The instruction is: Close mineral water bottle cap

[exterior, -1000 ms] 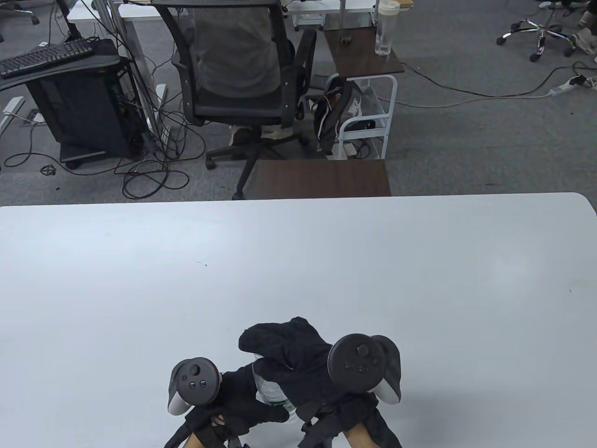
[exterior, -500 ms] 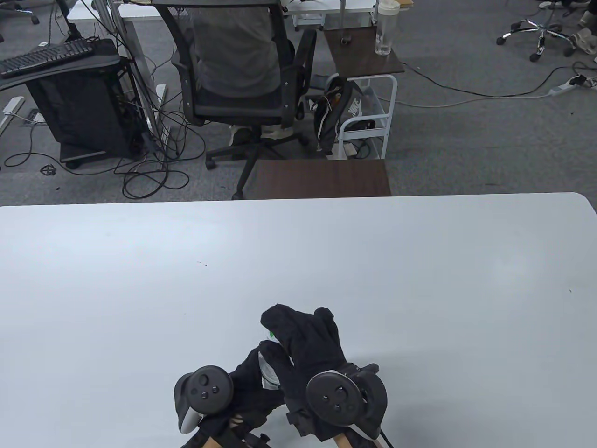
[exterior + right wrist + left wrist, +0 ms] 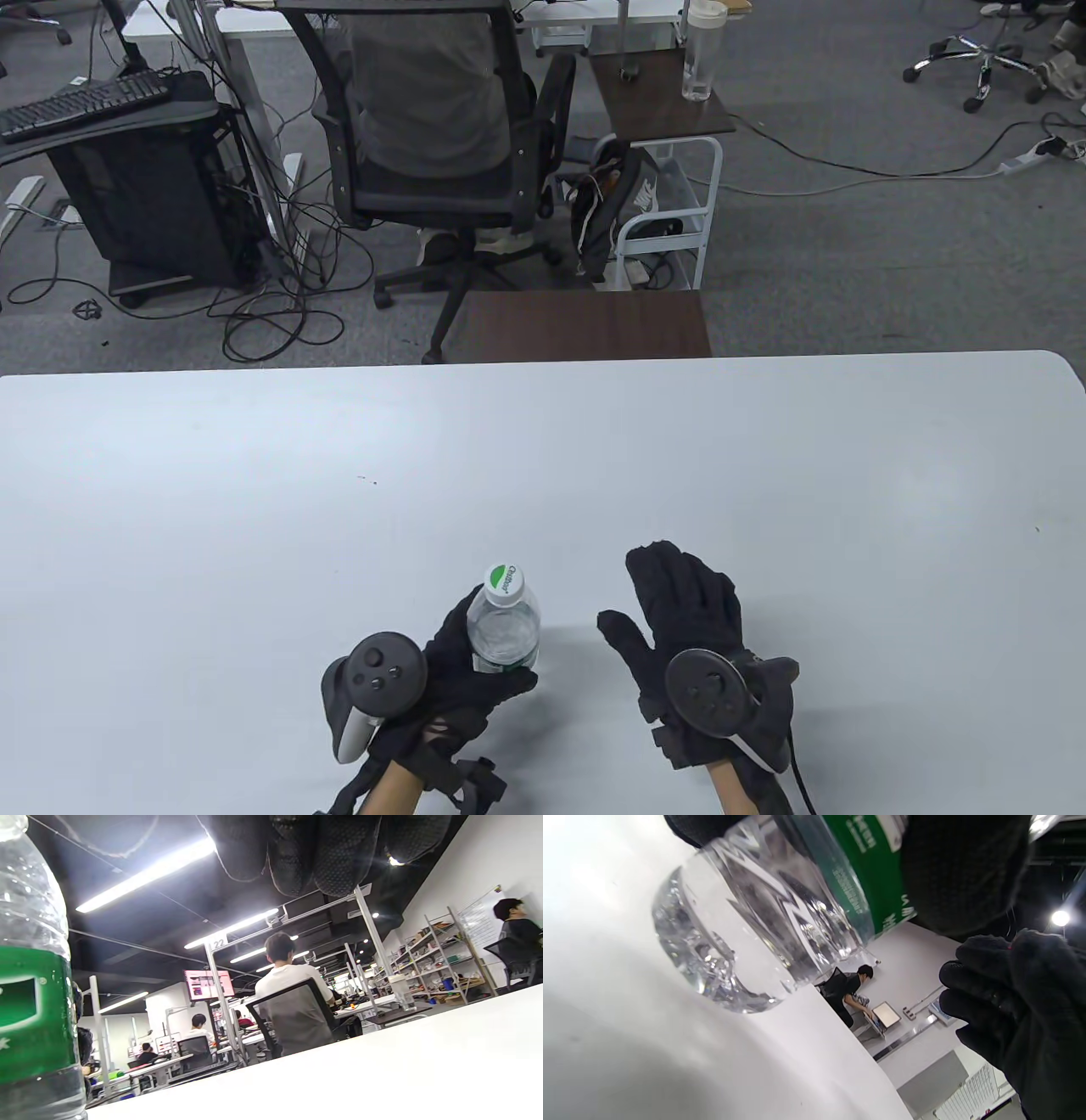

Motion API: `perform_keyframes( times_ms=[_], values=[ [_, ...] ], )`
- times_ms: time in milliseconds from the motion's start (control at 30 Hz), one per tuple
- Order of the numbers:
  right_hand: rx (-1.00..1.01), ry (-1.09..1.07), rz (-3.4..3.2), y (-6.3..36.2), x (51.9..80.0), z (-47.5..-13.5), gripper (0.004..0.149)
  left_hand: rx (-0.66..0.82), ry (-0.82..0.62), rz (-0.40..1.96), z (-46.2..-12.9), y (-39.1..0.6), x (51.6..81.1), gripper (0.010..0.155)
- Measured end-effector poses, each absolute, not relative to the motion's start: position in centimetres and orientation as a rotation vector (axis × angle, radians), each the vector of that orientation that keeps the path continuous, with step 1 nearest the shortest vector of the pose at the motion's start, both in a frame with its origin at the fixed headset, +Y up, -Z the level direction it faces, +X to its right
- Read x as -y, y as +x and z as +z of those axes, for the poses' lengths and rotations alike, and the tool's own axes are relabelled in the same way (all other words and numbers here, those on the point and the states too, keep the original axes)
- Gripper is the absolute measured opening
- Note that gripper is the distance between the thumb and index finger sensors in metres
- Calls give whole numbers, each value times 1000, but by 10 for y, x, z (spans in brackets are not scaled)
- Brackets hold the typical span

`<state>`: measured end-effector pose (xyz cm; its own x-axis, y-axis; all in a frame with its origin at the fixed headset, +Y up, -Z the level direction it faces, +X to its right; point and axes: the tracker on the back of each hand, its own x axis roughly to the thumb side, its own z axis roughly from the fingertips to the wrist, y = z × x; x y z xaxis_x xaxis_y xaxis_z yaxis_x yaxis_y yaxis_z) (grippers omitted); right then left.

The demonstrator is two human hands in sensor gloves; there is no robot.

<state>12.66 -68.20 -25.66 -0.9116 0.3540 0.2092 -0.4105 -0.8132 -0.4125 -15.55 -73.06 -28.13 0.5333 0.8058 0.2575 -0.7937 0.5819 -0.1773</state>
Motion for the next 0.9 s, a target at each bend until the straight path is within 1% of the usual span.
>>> perform_keyframes(
  times_ms=[133,233,300,367,433,467,500,600,667,733,767,800,867,900],
  values=[
    [662,106,2773,142,688,-257,67,258,-51,1000,-289,-132,739,91],
    [643,54,2770,157,694,-260,66,289,-76,928,-295,-115,743,92],
    [606,37,2745,163,699,-264,66,252,-51,913,-299,-108,747,92],
    [587,2,2755,168,702,-266,67,262,-88,932,-305,-104,754,92],
    [580,0,2756,169,706,-268,67,257,-139,900,-307,-102,761,92],
    [551,1,2778,169,707,-269,66,274,-125,912,-308,-103,761,94],
    [543,-2,2802,168,709,-270,67,270,-139,923,-307,-104,762,94],
    [555,3,2853,166,712,-270,67,287,-164,853,-307,-106,761,96],
    [552,7,2881,165,714,-270,67,297,-235,820,-305,-109,759,105],
    [537,12,2887,166,717,-271,72,301,-208,841,-302,-121,752,111],
    [501,28,2872,167,719,-272,73,318,-185,860,-300,-129,745,111],
    [454,43,2865,168,722,-274,74,335,-194,857,-299,-139,737,112],
    [391,37,2890,169,726,-276,78,351,-215,778,-297,-162,721,113],
    [346,40,2944,168,729,-277,79,330,-213,702,-297,-175,711,111]
  ],
)
